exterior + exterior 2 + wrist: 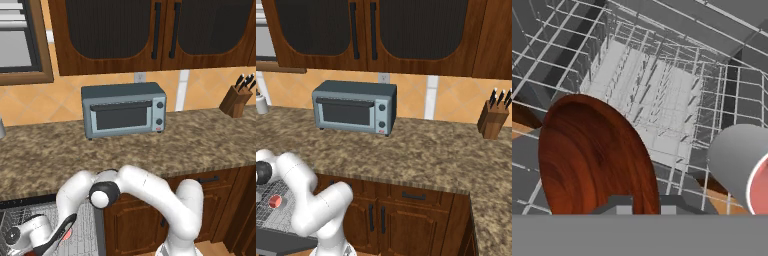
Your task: Pick up the cup and bowl from the counter, place them in the dishwasher, and close the dishwasher door.
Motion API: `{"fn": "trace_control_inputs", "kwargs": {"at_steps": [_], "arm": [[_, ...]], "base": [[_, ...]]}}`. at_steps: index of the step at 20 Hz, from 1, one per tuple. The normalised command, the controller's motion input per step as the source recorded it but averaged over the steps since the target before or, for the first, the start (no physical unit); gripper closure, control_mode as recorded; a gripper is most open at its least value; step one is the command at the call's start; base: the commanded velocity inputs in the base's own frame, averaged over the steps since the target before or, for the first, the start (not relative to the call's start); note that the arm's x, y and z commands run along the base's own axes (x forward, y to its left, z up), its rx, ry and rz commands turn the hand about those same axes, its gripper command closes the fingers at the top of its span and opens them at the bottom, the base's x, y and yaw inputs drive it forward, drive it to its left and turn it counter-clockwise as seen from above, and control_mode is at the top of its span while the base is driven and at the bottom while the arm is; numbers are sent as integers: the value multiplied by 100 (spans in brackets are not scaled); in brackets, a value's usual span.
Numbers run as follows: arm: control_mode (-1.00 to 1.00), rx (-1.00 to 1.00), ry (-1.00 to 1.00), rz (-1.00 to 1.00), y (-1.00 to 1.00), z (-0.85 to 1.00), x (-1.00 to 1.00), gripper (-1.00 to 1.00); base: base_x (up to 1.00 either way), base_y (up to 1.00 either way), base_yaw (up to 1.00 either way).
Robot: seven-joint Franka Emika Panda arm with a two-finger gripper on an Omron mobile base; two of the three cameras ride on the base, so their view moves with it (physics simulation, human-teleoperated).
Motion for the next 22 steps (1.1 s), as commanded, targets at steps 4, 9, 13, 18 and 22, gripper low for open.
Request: {"fn": "trace_control_inputs", "kwargs": {"at_steps": [4, 9, 13, 18, 22], "arm": [[-100, 0, -1, 0, 1, -36, 24, 100], [-100, 0, -5, 0, 0, -28, 21, 100], [-100, 0, 0, 0, 4, 0, 0, -100], [-100, 0, -1, 3, -4, 4, 0, -100], [-100, 7, -6, 5, -32, 49, 0, -100]], "base": [[0, 0, 0], [0, 0, 0], [0, 0, 0], [0, 0, 0], [0, 0, 0]]}}
